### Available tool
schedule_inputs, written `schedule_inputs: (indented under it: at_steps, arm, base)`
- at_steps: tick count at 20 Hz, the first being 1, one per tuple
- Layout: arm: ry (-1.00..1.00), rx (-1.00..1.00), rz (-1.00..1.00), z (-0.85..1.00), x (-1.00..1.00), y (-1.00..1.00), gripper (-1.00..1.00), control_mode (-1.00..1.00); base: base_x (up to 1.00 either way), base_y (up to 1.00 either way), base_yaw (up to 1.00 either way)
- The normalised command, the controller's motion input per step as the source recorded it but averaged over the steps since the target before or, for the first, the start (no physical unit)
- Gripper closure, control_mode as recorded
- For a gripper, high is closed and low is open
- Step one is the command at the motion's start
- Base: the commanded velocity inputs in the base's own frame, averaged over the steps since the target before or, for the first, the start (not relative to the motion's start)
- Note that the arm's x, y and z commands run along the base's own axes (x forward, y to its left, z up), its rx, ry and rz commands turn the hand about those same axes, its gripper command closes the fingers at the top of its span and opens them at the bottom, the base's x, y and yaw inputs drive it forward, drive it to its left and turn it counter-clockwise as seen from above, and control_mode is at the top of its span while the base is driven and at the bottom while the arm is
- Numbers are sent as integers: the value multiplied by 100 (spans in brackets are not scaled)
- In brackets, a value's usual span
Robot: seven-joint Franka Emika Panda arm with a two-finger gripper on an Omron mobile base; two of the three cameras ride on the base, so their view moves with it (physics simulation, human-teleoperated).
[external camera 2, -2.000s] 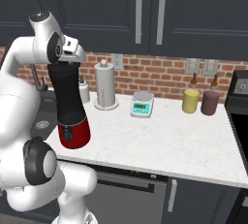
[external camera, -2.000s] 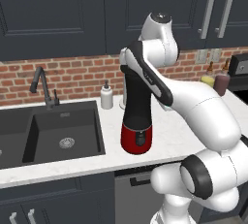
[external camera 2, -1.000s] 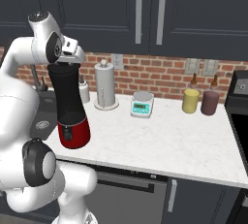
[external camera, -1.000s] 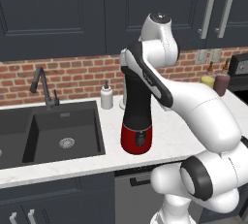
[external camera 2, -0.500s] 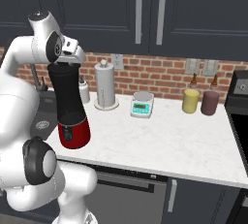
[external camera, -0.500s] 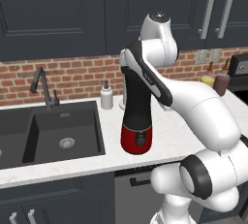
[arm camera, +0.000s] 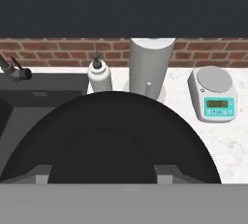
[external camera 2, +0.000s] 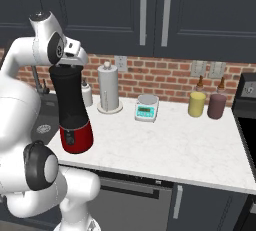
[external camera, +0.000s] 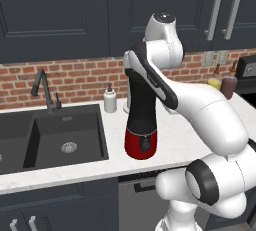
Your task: Close the lid blender by securely placing the lid on top.
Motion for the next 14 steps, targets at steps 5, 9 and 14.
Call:
schedule_inputs:
  at_steps: [5,9,14]
  arm:
    - [-4,0,0,-82,0,-20,100,-100]
    - [-1,0,-4,-83,0,-40,100,-100]
    - [0,0,-6,-78,0,-46,100,-100]
  base:
    - [0,0,0]
    - [0,0,0]
    - [0,0,0]
